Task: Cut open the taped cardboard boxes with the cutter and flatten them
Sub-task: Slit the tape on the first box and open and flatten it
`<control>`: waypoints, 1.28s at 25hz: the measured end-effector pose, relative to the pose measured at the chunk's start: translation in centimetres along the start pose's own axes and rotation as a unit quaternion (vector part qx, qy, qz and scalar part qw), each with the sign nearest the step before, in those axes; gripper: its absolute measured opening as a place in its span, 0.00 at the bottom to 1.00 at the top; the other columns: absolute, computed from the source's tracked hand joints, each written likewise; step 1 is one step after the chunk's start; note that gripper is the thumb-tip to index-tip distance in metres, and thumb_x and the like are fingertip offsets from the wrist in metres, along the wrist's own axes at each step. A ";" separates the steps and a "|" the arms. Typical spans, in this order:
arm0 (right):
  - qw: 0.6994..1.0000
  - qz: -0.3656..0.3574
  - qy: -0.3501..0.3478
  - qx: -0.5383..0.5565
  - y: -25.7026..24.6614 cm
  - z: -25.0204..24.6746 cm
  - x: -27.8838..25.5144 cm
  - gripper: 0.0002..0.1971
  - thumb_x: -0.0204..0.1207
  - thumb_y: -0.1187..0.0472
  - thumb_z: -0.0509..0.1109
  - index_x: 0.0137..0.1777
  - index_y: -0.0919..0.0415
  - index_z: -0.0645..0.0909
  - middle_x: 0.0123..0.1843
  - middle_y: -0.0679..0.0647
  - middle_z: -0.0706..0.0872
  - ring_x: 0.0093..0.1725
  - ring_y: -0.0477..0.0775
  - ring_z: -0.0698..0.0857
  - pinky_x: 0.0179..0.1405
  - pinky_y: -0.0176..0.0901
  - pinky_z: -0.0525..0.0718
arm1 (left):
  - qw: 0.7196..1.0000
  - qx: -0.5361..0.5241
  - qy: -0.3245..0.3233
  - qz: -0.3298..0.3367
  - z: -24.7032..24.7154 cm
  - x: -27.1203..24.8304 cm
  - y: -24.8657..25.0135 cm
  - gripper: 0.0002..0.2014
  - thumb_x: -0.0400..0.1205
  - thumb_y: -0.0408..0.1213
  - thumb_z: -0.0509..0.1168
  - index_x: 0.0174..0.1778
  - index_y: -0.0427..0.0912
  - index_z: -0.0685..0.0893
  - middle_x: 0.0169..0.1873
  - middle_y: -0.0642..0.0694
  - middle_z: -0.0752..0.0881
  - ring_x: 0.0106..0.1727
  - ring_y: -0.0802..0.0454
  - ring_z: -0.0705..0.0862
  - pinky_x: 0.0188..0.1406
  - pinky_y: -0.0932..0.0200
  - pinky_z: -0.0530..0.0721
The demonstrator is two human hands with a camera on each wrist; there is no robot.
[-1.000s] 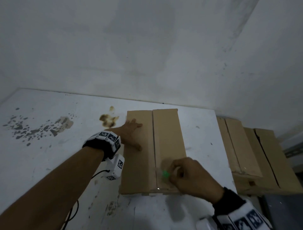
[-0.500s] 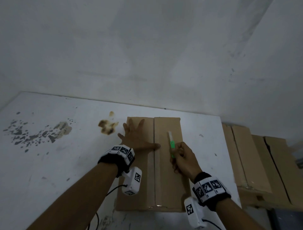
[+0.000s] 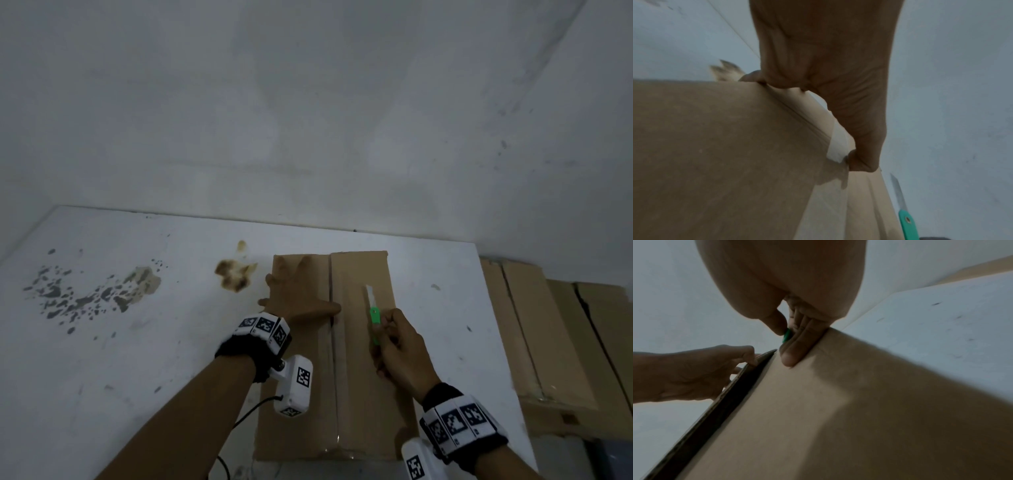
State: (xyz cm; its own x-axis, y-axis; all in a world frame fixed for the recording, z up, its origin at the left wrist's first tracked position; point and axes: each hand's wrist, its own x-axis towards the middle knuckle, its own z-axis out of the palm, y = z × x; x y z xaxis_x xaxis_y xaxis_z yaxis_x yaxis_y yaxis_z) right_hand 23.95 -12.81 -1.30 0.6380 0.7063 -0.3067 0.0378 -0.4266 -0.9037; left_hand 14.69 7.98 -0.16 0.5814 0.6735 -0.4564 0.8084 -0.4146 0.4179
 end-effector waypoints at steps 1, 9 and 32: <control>1.000 -0.001 0.002 0.001 0.1 0.1 -0.2 0.08 0.88 0.58 0.61 0.49 0.61 0.69 0.29 0.58 0.79 0.24 0.53 0.77 0.22 0.41 0.80 | 1.000 -0.002 -0.005 0.009 -0.2 0.0 -0.1 0.60 0.66 0.65 0.77 0.86 0.58 0.44 0.84 0.41 0.34 0.84 0.27 0.41 0.78 0.26 0.60; 0.998 0.047 0.000 0.040 0.4 2.3 -2.6 0.07 0.88 0.59 0.61 0.49 0.60 0.69 0.30 0.64 0.81 0.25 0.58 0.80 0.27 0.52 0.85 | 0.997 0.045 -0.036 0.057 0.1 0.3 -1.2 0.64 0.65 0.65 0.77 0.86 0.57 0.39 0.84 0.43 0.30 0.85 0.29 0.37 0.81 0.25 0.53; 0.973 0.084 -0.152 -0.149 -7.6 -1.8 16.0 0.08 0.80 0.66 0.53 0.53 0.63 0.73 0.29 0.58 0.70 0.18 0.54 0.67 0.25 0.62 0.85 | 0.976 0.162 -0.107 0.099 -2.7 3.1 -0.1 0.74 0.51 0.77 0.77 0.85 0.55 0.40 0.84 0.52 0.43 0.84 0.34 0.57 0.79 0.31 0.65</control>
State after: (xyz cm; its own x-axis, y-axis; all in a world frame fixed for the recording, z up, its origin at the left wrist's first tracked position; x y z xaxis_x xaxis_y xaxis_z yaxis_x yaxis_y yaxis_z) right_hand 35.26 0.75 1.13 0.3998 0.7272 -0.5580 0.2029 -0.6639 -0.7198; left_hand 16.15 11.79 0.49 0.7075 0.4313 -0.5599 0.6445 -0.7188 0.2607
